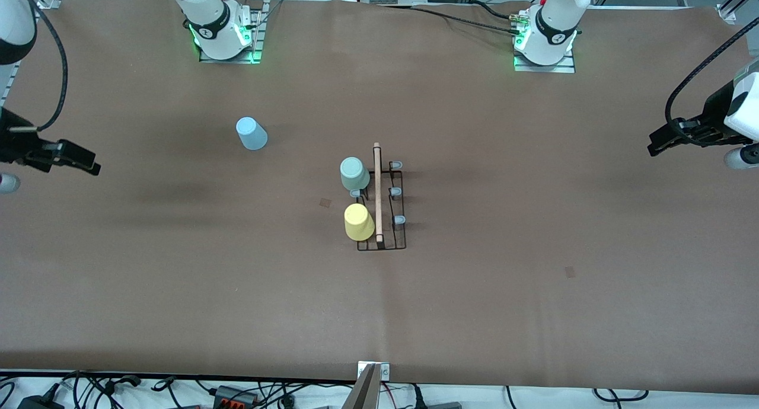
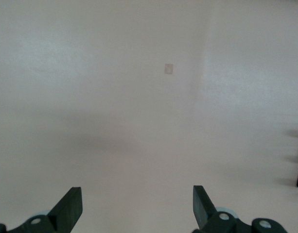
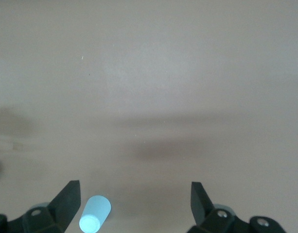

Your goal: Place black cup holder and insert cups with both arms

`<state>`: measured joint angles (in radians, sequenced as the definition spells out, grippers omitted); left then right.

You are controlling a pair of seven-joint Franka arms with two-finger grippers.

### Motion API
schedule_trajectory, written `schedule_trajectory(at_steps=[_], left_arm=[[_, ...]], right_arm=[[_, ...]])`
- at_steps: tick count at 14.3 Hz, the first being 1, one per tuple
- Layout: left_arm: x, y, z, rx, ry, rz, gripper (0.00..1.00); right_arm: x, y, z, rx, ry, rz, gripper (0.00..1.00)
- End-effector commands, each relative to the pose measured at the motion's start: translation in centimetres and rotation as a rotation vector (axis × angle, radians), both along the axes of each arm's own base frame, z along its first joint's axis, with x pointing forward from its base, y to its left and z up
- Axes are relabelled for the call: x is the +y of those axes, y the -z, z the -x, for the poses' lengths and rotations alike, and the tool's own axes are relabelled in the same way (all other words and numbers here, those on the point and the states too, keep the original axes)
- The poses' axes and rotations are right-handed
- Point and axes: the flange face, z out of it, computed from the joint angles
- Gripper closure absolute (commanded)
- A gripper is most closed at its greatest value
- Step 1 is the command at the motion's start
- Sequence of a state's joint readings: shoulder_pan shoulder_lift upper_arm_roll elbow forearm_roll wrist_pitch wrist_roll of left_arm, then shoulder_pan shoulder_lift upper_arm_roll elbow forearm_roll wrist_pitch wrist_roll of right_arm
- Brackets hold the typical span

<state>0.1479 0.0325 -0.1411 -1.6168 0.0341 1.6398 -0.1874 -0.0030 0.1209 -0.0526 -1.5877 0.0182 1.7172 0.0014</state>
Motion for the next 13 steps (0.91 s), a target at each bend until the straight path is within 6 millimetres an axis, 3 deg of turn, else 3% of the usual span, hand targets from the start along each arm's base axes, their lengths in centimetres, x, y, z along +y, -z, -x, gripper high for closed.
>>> schedule_trajectory(at_steps=[1, 13], left_arm=[[0.2, -0.4, 0.0, -0.006, 0.019, -0.006, 0.0], [0.2, -0.4, 0.0, -0.004, 0.019, -0.006, 0.0]], right_arm=[[0.2, -0.7, 2.4, -0.017, -0.031, 0.011, 0.0], [0.5, -1.3, 3.8, 0.015, -0.046, 0.007, 0.0]])
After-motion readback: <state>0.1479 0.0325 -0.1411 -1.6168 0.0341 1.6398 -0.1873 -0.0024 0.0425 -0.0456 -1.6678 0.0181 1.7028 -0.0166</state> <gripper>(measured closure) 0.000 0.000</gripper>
